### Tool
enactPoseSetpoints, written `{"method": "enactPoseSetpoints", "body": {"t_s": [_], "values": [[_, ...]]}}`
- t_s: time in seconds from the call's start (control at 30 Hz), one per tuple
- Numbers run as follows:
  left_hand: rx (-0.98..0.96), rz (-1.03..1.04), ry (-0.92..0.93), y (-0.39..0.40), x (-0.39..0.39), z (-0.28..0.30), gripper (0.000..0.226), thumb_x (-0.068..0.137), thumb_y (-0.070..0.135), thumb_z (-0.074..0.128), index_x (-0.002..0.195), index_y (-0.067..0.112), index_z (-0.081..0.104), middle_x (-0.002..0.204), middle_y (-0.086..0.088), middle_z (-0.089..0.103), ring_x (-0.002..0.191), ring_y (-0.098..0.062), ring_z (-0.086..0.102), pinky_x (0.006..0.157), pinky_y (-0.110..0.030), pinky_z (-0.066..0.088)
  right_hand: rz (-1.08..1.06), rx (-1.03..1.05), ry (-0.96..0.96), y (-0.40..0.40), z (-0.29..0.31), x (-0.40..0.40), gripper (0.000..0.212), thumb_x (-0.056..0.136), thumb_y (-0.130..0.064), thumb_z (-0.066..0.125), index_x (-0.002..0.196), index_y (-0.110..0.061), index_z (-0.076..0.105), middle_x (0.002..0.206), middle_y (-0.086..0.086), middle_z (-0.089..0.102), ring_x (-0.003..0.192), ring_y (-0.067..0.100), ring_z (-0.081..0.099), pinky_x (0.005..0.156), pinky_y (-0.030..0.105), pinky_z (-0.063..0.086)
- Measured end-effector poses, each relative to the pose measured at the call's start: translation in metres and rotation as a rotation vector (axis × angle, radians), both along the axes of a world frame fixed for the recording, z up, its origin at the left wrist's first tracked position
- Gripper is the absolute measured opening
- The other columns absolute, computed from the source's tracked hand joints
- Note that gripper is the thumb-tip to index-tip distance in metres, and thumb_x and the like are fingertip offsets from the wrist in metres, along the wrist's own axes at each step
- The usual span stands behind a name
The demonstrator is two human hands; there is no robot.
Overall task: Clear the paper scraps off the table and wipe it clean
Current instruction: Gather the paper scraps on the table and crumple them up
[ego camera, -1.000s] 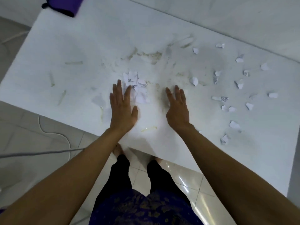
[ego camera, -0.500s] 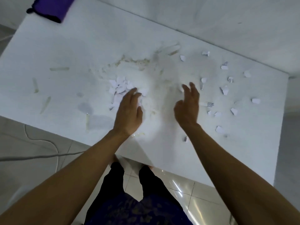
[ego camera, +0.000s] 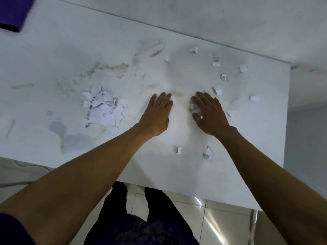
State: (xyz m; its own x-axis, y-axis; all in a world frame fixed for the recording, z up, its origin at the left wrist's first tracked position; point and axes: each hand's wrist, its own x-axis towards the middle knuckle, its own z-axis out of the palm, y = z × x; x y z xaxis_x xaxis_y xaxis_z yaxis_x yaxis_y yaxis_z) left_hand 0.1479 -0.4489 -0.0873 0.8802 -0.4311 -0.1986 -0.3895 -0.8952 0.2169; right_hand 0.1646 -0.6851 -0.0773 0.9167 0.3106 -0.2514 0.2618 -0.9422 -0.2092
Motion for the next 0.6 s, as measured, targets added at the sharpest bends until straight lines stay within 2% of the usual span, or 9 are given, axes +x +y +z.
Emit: {"method": "enactPoseSetpoints", "body": {"t_s": [0.1, 0.2, 0.27, 0.33, 0.43, 0.5, 0.6], "values": [[-0.041, -0.051, -0.072, -0.009, -0.027, 0.003, 0.049, 0.098, 0.020, 0.040, 0.143, 0.003, 0.048, 0.159, -0.017, 0.035, 0.149, -0.034, 0.026, 0.124, -0.052, 0.012, -0.058, 0.055, -0.024, -0.015, -0.001, -0.039, 0.063, 0.091, -0.034, 0.053, 0.150, -0.017, 0.038, 0.160, 0.005, 0.030, 0.149, 0.027, 0.023, 0.121, 0.051, 0.020], [-0.161, -0.083, -0.107, -0.021, -0.059, 0.007, 0.039, 0.098, 0.017, 0.040, 0.130, 0.003, 0.056, 0.149, -0.015, 0.047, 0.144, -0.032, 0.036, 0.123, -0.053, 0.016, -0.078, 0.150, -0.064, -0.021, -0.002, -0.073, 0.066, 0.085, -0.023, 0.055, 0.149, -0.012, 0.040, 0.159, 0.008, 0.033, 0.148, 0.027, 0.026, 0.118, 0.050, 0.026], [-0.261, -0.063, -0.074, -0.027, -0.079, 0.006, 0.040, 0.097, 0.017, 0.047, 0.134, 0.004, 0.052, 0.152, -0.015, 0.042, 0.146, -0.030, 0.032, 0.124, -0.050, 0.016, -0.166, 0.242, -0.146, -0.027, -0.003, -0.087, 0.068, 0.083, -0.016, 0.057, 0.149, -0.010, 0.039, 0.160, 0.010, 0.030, 0.149, 0.027, 0.023, 0.118, 0.048, 0.026], [-0.318, -0.038, -0.009, -0.029, -0.098, 0.002, 0.054, 0.096, 0.024, 0.054, 0.144, 0.002, 0.044, 0.161, -0.016, 0.028, 0.153, -0.029, 0.019, 0.125, -0.048, 0.014, -0.354, 0.293, -0.216, -0.035, -0.003, -0.091, 0.070, 0.081, -0.016, 0.057, 0.149, -0.010, 0.038, 0.162, 0.011, 0.022, 0.151, 0.028, 0.016, 0.120, 0.048, 0.022], [-0.285, -0.091, 0.051, -0.033, -0.114, -0.009, 0.072, 0.096, 0.035, 0.059, 0.153, 0.002, 0.031, 0.166, -0.018, 0.010, 0.155, -0.030, 0.004, 0.125, -0.049, 0.013, -0.625, 0.355, -0.100, -0.053, -0.010, -0.081, 0.076, 0.086, -0.024, 0.055, 0.155, -0.015, 0.025, 0.166, 0.008, 0.004, 0.153, 0.025, 0.001, 0.123, 0.047, 0.012], [-0.248, -0.107, 0.039, -0.037, -0.115, -0.017, 0.069, 0.100, 0.037, 0.054, 0.155, 0.003, 0.029, 0.167, -0.018, 0.007, 0.155, -0.030, 0.002, 0.125, -0.051, 0.013, -0.597, 0.363, 0.011, -0.059, -0.016, -0.074, 0.075, 0.090, -0.029, 0.050, 0.157, -0.016, 0.018, 0.166, 0.008, 0.004, 0.153, 0.023, -0.002, 0.123, 0.048, 0.005], [-0.199, -0.075, -0.018, -0.049, -0.104, -0.023, 0.064, 0.104, 0.036, 0.043, 0.156, 0.004, 0.025, 0.167, -0.017, 0.005, 0.155, -0.030, 0.000, 0.125, -0.050, 0.011, -0.354, 0.386, 0.010, -0.050, -0.016, -0.086, 0.070, 0.094, -0.029, 0.043, 0.157, -0.012, 0.017, 0.165, 0.007, 0.011, 0.153, 0.019, 0.002, 0.124, 0.041, 0.003]]}}
